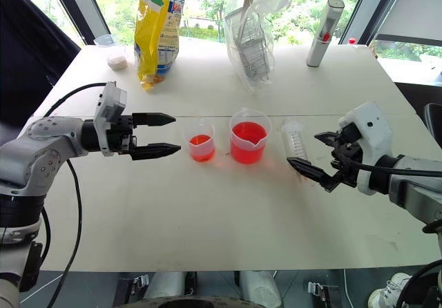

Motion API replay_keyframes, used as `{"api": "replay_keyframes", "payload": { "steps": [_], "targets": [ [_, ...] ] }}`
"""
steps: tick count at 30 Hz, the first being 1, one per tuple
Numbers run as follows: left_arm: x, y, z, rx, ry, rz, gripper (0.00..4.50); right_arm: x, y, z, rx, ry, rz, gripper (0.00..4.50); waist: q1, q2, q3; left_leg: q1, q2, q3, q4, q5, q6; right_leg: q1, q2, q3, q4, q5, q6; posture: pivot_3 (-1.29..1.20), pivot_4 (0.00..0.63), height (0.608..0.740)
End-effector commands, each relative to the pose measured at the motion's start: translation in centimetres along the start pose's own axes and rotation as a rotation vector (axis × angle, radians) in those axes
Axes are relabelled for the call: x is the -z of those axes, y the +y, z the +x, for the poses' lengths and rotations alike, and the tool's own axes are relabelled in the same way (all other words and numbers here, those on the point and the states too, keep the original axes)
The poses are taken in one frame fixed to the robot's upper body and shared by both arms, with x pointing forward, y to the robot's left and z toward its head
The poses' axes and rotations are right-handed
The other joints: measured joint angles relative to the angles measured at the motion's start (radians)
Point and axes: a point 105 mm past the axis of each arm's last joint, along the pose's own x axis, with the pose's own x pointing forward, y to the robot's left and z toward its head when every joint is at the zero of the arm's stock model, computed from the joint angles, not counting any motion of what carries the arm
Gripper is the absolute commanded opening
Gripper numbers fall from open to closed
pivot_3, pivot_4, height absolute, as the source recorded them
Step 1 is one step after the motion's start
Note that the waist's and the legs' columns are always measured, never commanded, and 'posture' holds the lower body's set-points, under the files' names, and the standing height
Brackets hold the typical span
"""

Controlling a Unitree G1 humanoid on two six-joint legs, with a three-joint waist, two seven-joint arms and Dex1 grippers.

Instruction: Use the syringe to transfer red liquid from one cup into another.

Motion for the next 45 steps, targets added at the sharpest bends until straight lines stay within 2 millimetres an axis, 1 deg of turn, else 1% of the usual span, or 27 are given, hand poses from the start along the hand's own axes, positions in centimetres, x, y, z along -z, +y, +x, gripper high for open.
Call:
{"api": "replay_keyframes", "payload": {
  "steps": [1,18,23,26,29,32,36,39,41,45],
  "targets": [
    [-1.7,0.1,-0.3,-0.006,-0.028,0.05,4.5,-0.7,0.0,-0.1,0.005,-0.02,-0.034,4.44,0.0,0.0,0.0,0.0,0.0,0.0,0.0,0.0,0.0,0.0,0.0,0.0,0.0,0.0,0.0,0.0,0.15,0.739],
    [-2.0,0.0,-0.1,0.006,-0.035,0.055,4.5,-0.6,-0.3,-0.2,0.013,-0.004,-0.027,4.44,0.0,0.0,0.0,0.0,0.0,0.0,0.0,0.0,0.0,0.0,0.0,0.0,0.0,0.0,0.0,0.0,0.15,0.739],
    [-2.0,0.0,0.0,0.005,-0.037,0.058,4.5,-0.7,-1.2,-0.2,0.036,0.023,0.002,4.44,-0.001,0.0,0.0,0.0,0.0,0.0,0.0,0.0,0.0,0.0,0.0,0.0,0.0,0.0,0.0,0.0,0.15,0.739],
    [-2.1,0.0,0.2,0.006,-0.042,0.06,4.5,-0.8,-2.3,0.0,0.055,0.067,0.045,4.44,0.0,0.0,0.0,0.0,0.0,0.0,0.0,0.0,0.0,0.0,-0.001,0.0,0.0,0.0,0.0,0.0,0.15,0.739],
    [-2.0,0.0,0.5,0.008,-0.048,0.06,4.5,-1.4,-3.3,0.5,0.063,0.098,0.082,4.44,-0.001,0.0,0.0,0.0,0.0,0.001,0.0,0.0,0.0,0.0,-0.001,0.001,0.0,0.0,0.0,0.0,0.15,0.739],
    [-1.9,-0.1,1.0,0.026,-0.048,0.065,4.5,-1.6,-4.6,1.5,0.062,0.171,0.139,4.44,-0.002,0.001,0.0,0.0,0.0,0.001,0.0,0.0,0.0,0.0,-0.001,0.001,0.0,0.0,0.0,0.0,0.15,0.739],
    [-2.0,0.1,1.5,0.032,-0.058,0.079,4.5,-1.7,-6.1,3.5,0.043,0.261,0.241,4.44,-0.001,0.001,0.0,0.0,0.0,0.002,0.0,0.0,0.0,-0.002,-0.001,0.002,0.0,0.0,-0.001,0.0,0.15,0.739],
    [-2.0,0.2,1.7,0.033,-0.062,0.083,4.5,-1.4,-6.7,4.9,0.027,0.322,0.279,4.44,0.0,0.001,0.0,-0.002,0.0,0.003,-0.001,0.0,0.0,-0.004,-0.001,0.002,0.0,0.0,-0.001,0.0,0.15,0.739],
    [-1.9,0.1,1.8,0.032,-0.064,0.085,4.5,-1.0,-7.0,5.9,0.022,0.361,0.286,4.44,0.0,0.001,0.0,-0.002,0.0,0.003,-0.001,0.0,0.001,-0.004,-0.001,0.002,0.0,0.0,-0.001,0.0,0.15,0.739],
    [-1.7,-0.1,1.7,0.022,-0.069,0.088,4.5,0.7,-7.8,7.8,0.027,0.438,0.279,4.44,-0.001,0.001,0.0,-0.003,0.0,0.003,0.0,-0.001,0.002,-0.005,-0.001,0.002,0.0,0.0,-0.001,0.0,0.15,0.739]
  ]
}}
